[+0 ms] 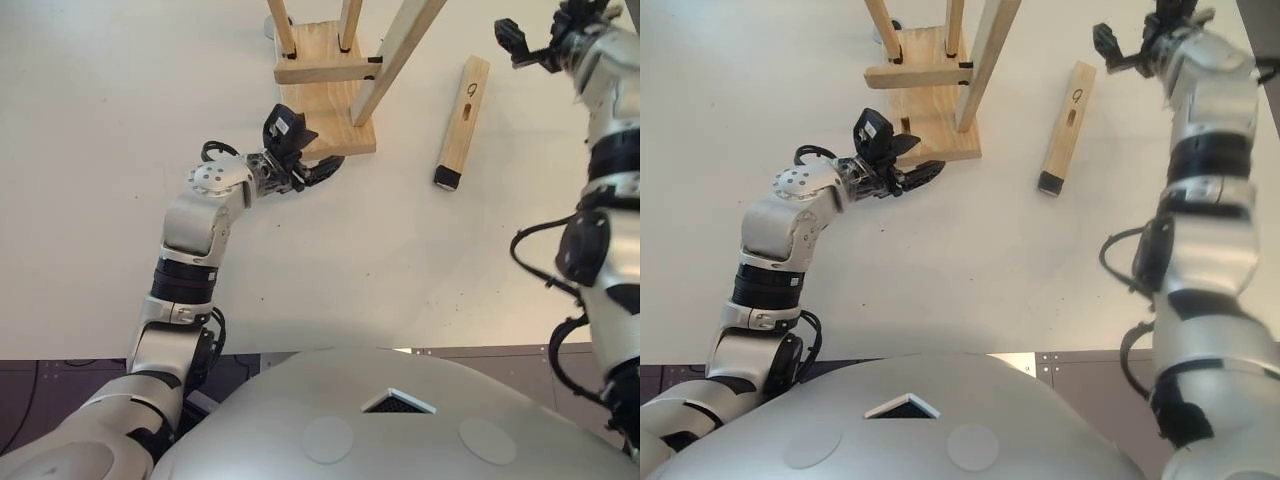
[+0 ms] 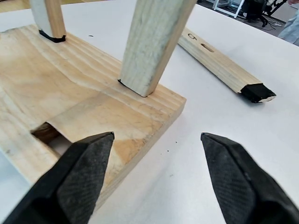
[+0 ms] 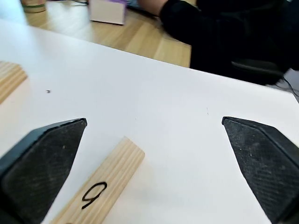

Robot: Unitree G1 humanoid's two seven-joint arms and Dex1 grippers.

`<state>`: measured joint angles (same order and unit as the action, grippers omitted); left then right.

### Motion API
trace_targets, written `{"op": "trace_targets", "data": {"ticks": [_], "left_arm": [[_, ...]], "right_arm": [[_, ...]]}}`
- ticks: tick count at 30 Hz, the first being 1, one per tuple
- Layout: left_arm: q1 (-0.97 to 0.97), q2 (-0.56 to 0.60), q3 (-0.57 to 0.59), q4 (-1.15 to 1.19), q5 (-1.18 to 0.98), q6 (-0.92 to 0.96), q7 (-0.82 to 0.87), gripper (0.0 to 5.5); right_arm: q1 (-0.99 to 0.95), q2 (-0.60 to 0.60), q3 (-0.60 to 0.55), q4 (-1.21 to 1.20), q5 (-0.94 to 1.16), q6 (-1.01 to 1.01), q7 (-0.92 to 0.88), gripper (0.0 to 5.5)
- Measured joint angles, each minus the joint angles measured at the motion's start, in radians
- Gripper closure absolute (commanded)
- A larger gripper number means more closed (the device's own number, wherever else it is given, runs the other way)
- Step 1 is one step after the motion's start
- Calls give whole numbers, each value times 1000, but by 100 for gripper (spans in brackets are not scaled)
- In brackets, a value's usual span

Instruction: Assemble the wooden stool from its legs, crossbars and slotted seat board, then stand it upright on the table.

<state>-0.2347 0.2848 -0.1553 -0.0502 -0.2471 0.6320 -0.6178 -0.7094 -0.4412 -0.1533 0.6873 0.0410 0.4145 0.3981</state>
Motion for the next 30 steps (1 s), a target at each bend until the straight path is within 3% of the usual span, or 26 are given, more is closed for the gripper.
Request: {"op": "trace_targets", "data": {"ticks": [5, 8, 17, 23, 30], "left_arm": [[6, -18, 34, 12, 0, 8, 62, 208], [3, -25, 49, 34, 0, 17, 92, 208], [10, -57, 44, 30, -1, 16, 119, 208], [19, -76, 41, 29, 0, 13, 140, 208], [20, -90, 42, 27, 2, 3, 162, 208]], "right_arm": [[313, 250, 7, -442, 82, 254, -155, 14], [375, 297, 12, -587, 87, 339, -214, 14], [452, 262, 46, -649, 55, 372, -234, 14], [456, 222, 73, -631, 39, 372, -202, 111], [486, 62, 84, -606, 34, 332, -93, 226]]}}
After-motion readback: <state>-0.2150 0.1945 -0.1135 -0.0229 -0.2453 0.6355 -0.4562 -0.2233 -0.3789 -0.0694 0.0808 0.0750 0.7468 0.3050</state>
